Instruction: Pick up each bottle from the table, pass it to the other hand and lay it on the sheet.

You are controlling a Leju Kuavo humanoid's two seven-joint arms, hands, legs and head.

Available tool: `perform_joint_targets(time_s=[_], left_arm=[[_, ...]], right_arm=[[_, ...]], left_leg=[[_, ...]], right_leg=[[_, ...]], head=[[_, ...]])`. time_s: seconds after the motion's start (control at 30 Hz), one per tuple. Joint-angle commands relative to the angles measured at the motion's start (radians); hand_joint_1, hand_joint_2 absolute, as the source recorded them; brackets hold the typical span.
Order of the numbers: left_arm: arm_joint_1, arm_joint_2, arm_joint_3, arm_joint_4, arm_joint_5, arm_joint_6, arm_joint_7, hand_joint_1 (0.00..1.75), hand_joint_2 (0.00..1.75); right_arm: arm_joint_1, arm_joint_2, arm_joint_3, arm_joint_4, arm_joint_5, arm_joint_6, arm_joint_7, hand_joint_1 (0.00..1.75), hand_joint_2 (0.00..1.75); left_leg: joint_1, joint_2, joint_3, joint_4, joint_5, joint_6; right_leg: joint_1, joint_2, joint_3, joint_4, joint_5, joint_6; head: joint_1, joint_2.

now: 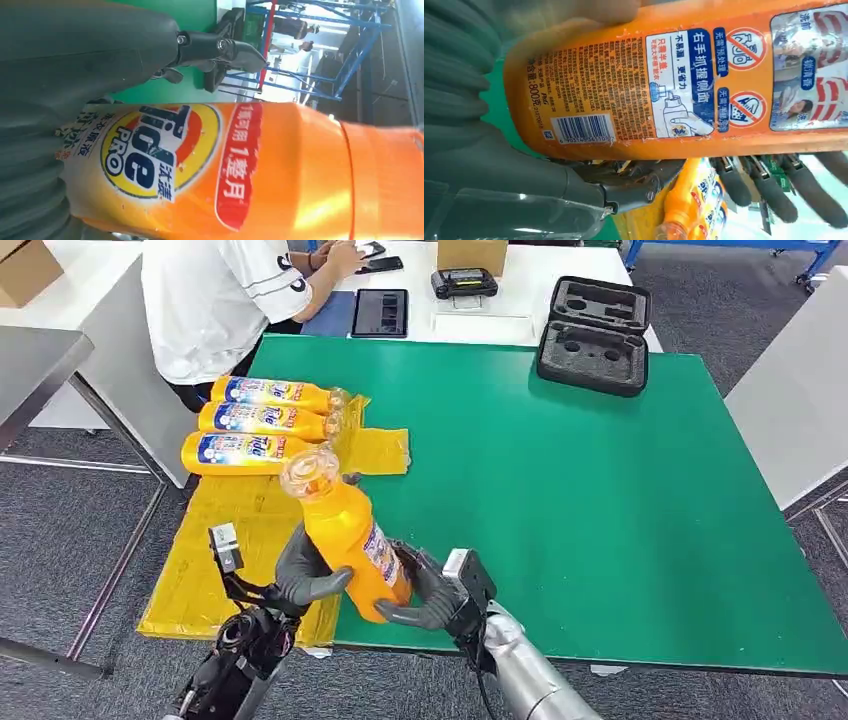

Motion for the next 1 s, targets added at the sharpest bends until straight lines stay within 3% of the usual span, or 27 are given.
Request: perform_joint_targets(time_s=[0.03,0.6,0.67,1.0], left_arm=[[-0.043,0.052,-0.083,0.052,-0.18,-0.015,-0.077,0.0,1.75],[-0.064,0.071,-0.158,0.114,-0.336,-0.062,-0.1,0.03,1.75],[-0.069,0.067,-0.162,0.122,-0.329,-0.098,-0.097,0.1,1.75],[-0.049,0.066,-0.125,0.121,-0.196,-0.281,-0.111,0.02,1.75]], right_arm=[[-0.029,-0.029,0.001,0.072,-0.078,0.047,-0.003,1.75,1.75],[-0.054,-0.014,0.038,0.115,-0.078,0.046,-0.003,1.75,1.75],[-0.071,-0.009,0.049,0.136,-0.075,0.041,-0.003,1.75,1.75],[-0.066,-0.016,0.101,0.154,-0.046,0.035,-0.003,1.75,1.75]], left_leg=[[0.0,-0.001,0.004,-0.001,-0.001,-0.001],[0.0,-0.001,0.005,-0.001,-0.001,-0.001],[0.001,0.0,0.007,-0.001,-0.002,-0.002],[0.0,0.0,0.005,-0.001,-0.002,-0.001]], right_leg=[[0.0,-0.001,0.004,-0.001,-0.001,-0.001],[0.0,0.0,0.005,-0.001,-0.001,-0.001],[0.001,0.0,0.007,-0.001,-0.002,-0.002],[0.0,0.001,0.005,-0.001,-0.002,-0.001]], head=[[0.0,0.0],[0.0,0.0],[0.0,0.0],[0.0,0.0]])
